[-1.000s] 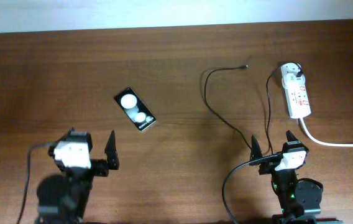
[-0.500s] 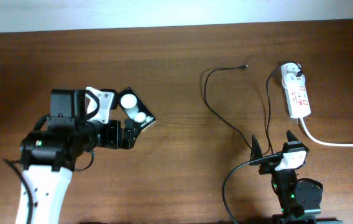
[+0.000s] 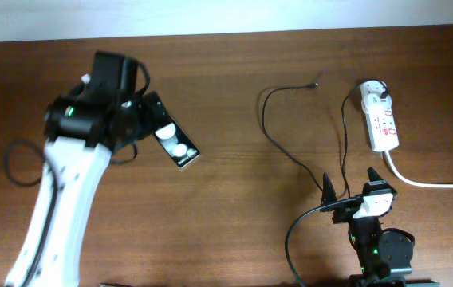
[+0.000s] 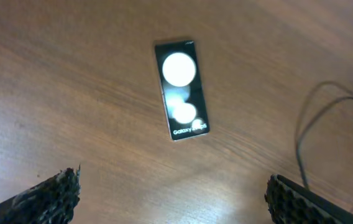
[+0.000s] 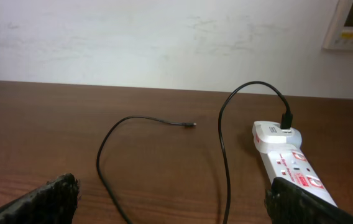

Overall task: Plug charger to phone and switch on socket
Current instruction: 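Move the left gripper over the black phone and lower onto it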

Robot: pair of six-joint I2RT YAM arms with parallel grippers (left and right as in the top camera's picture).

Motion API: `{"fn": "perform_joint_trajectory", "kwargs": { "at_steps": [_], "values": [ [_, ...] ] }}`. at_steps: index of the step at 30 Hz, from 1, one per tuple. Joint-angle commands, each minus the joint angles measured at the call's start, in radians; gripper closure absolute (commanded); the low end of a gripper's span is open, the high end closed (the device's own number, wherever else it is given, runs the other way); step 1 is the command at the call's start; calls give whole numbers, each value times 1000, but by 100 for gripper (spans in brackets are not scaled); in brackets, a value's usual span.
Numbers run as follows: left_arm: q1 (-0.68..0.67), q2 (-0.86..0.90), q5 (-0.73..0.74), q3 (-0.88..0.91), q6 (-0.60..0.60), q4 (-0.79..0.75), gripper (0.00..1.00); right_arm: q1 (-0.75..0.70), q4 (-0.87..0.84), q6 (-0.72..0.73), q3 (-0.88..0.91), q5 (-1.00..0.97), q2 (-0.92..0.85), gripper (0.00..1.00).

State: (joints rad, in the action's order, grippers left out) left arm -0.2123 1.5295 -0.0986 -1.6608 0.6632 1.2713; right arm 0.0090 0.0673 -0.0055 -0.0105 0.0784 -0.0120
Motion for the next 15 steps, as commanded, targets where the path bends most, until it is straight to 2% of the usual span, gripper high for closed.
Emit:
{"fn": "perform_joint_trajectory", "kwargs": {
  "at_steps": [1, 7, 15],
  "values": [
    [-3, 158, -14, -40, 85, 3, 1, -5, 5, -6, 5, -5, 6, 1],
    [-3, 354, 1, -40, 85, -9, 1, -5, 5, -6, 5, -5, 6, 1],
    [-3, 518, 34, -40, 85, -93, 1, -5, 5, -6, 5, -5, 6, 1]
  ]
}}
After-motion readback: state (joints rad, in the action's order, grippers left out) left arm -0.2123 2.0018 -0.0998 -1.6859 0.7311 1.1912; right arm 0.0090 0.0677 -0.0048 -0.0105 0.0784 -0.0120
